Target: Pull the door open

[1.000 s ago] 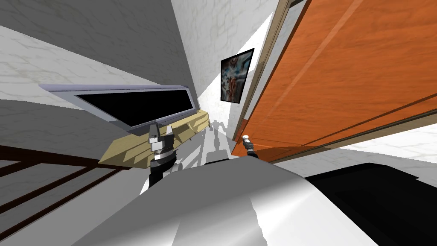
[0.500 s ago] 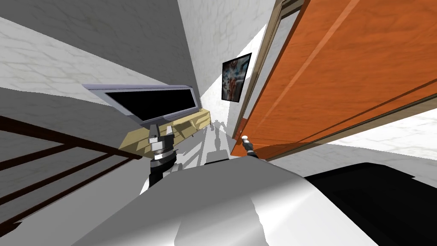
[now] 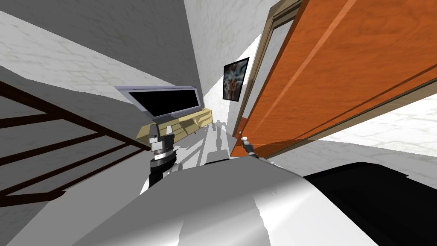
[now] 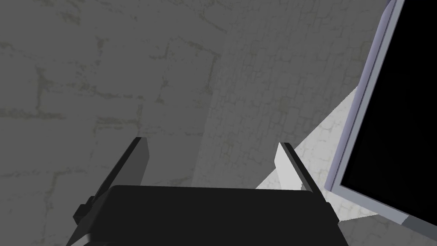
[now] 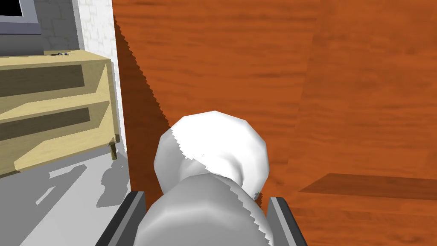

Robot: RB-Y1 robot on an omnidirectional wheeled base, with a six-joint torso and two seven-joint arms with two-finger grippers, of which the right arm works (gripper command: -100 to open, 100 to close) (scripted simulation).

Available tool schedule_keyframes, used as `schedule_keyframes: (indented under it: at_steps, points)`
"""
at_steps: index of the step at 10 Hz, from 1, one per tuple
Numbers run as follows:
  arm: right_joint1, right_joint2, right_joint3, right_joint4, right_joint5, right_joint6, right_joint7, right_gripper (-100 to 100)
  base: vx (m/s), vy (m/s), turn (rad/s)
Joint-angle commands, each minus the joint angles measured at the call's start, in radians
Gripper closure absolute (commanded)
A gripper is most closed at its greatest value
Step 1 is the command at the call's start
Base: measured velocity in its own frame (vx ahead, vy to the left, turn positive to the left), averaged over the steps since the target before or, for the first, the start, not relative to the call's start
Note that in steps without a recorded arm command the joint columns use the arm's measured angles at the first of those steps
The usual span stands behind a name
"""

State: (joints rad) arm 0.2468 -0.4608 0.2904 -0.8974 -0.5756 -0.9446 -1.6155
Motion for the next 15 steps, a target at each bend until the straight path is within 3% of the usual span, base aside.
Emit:
schedule_keyframes:
  at_steps: [1, 10, 11, 15]
  points:
    - [0.0, 0.0, 0.0, 0.0, 0.0, 0.0, 0.0, 100, -0.096, -0.016, 0.024]
    - [0.061, -0.071, 0.084, 0.014, 0.04, -0.116, -0.087, 100, -0.19, -0.038, 0.108]
    - [0.054, -0.065, 0.081, 0.014, 0.039, -0.105, -0.08, 100, -0.087, -0.018, 0.025]
    - [0.06, -0.084, 0.106, 0.04, 0.052, -0.147, -0.11, 100, -0.191, -0.034, 0.136]
